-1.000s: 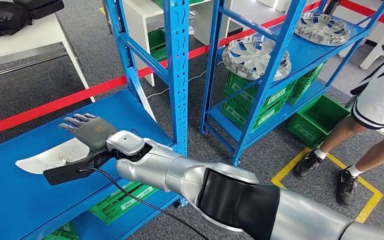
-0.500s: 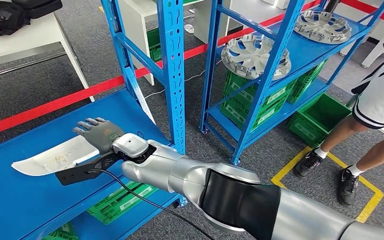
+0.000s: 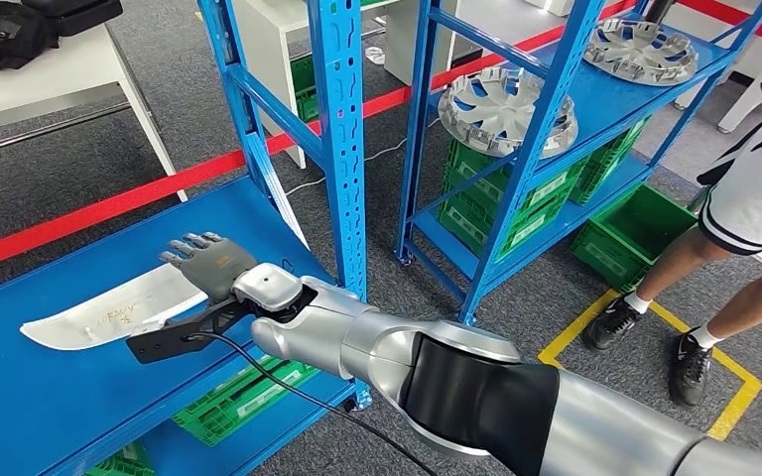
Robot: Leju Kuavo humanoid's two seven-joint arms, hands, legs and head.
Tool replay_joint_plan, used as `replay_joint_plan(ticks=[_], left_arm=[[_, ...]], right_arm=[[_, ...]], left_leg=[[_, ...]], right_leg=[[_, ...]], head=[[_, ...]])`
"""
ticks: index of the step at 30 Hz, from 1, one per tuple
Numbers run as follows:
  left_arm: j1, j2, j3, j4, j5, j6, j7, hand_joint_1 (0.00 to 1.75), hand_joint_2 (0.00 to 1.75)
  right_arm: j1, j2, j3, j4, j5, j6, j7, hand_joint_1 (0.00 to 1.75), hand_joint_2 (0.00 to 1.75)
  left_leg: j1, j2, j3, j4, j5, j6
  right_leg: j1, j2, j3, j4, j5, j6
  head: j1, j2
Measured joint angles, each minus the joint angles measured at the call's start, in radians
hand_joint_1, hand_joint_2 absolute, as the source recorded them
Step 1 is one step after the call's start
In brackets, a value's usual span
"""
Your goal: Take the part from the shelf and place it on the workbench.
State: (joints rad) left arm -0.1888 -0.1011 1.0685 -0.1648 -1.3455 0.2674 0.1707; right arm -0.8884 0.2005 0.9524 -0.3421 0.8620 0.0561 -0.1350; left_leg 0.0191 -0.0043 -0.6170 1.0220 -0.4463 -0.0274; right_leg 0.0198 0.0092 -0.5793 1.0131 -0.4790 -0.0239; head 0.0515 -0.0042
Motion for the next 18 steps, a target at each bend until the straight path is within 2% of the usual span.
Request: replay_joint_plan(ticks=[11,15,18], left_arm=[[0.000,0.000,0.000,0.000,0.000,0.000,0.001,0.00,0.00],[0.000,0.000,0.000,0.000,0.000,0.000,0.003,0.00,0.00],[-0.001,0.000,0.000,0.000,-0.002,0.000,0.003,0.00,0.00]], right_arm=[[0.000,-0.002,0.002,0.001,0.000,-0.005,0.000,0.00,0.00],[-0.001,-0.002,0.002,0.000,-0.010,-0.044,-0.012,0.00,0.00],[-0.003,-0.001,0.002,-0.005,-0.024,-0.082,-0.050,0.00,0.00]], left_leg=[[0.000,0.000,0.000,0.000,0.000,0.000],[0.000,0.000,0.000,0.000,0.000,0.000],[0.000,0.000,0.000,0.000,0.000,0.000]], right_leg=[[0.000,0.000,0.000,0.000,0.000,0.000],[0.000,0.000,0.000,0.000,0.000,0.000],[0.000,0.000,0.000,0.000,0.000,0.000]], head=[[0.000,0.000],[0.000,0.000],[0.000,0.000]])
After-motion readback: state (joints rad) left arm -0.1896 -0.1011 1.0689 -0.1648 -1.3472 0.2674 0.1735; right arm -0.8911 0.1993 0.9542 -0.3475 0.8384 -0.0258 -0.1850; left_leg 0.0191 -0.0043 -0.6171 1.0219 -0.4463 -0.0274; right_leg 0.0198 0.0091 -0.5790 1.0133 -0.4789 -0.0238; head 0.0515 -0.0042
